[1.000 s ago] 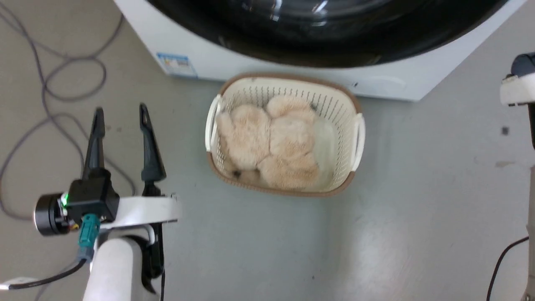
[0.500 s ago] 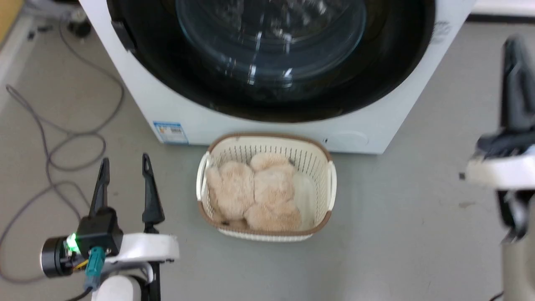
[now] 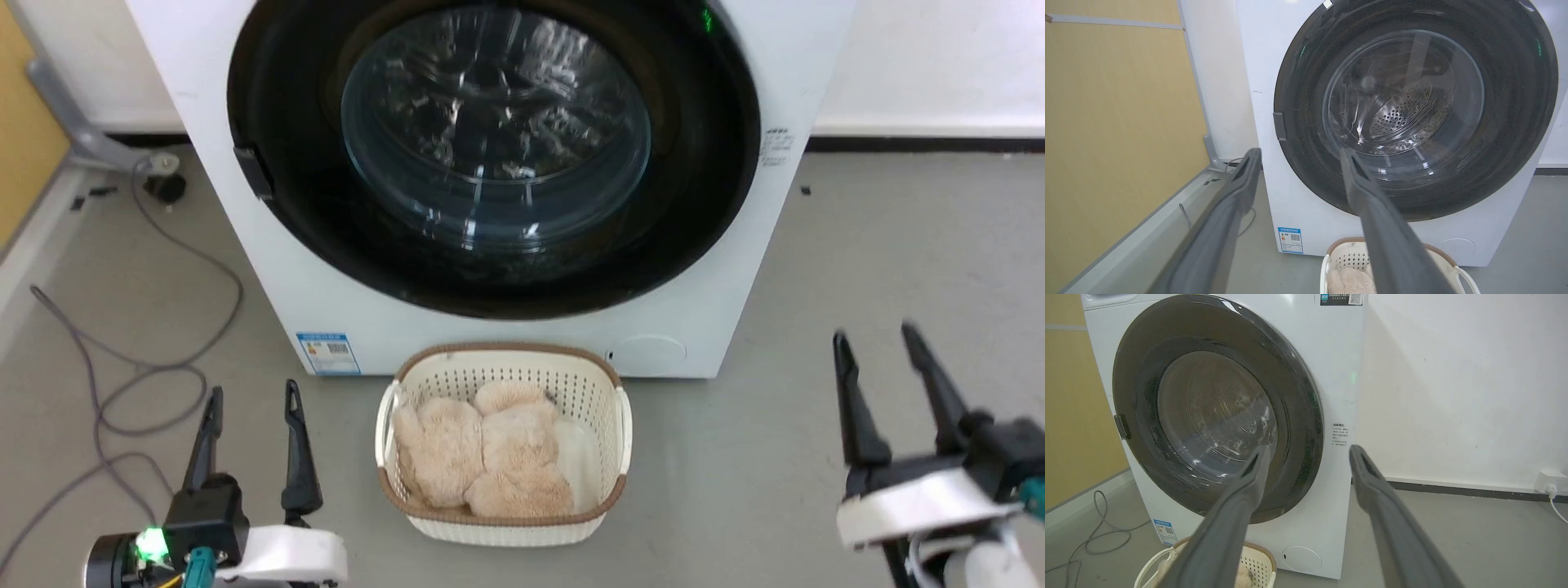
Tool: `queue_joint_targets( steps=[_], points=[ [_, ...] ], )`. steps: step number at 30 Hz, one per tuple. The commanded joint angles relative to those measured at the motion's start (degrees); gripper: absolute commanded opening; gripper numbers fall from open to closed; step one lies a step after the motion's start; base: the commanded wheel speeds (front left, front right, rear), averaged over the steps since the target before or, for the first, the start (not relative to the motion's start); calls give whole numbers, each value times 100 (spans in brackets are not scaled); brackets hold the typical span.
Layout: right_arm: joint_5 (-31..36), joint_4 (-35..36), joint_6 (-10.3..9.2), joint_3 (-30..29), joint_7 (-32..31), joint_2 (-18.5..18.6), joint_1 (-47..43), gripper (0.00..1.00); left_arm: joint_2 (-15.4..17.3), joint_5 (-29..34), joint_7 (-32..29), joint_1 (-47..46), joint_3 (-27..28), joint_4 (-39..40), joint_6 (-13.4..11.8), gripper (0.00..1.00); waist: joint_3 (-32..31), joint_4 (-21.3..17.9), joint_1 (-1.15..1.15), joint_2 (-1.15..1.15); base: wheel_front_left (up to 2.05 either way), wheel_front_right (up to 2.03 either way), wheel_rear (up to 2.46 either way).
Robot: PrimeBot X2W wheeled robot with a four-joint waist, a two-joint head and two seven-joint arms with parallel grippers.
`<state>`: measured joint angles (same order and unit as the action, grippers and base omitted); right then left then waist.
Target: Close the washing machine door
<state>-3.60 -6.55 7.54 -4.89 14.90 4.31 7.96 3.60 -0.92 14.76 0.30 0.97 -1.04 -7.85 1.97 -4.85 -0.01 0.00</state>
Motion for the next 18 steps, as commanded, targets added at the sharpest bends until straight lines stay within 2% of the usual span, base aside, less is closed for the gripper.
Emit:
queue_joint_targets(
  steps=[1,12,13,18],
  points=[
    [-58,-35,-5,13,10,-57,-219,100,42,44,24,107,-17,33,46,100,-119,-47,1,0,0,0,0],
    [-202,-109,-5,-40,10,-140,-972,100,34,-96,24,288,-155,5,242,100,-271,-78,1,0,0,0,0],
    [-179,-108,0,-38,-2,-110,-901,0,38,-83,-5,217,-159,12,231,0,-271,-77,1,0,0,0,0],
    [-169,-94,0,-30,-28,-110,-888,0,38,-80,-36,210,-171,15,241,0,-271,-67,1,0,0,0,0]
  ],
)
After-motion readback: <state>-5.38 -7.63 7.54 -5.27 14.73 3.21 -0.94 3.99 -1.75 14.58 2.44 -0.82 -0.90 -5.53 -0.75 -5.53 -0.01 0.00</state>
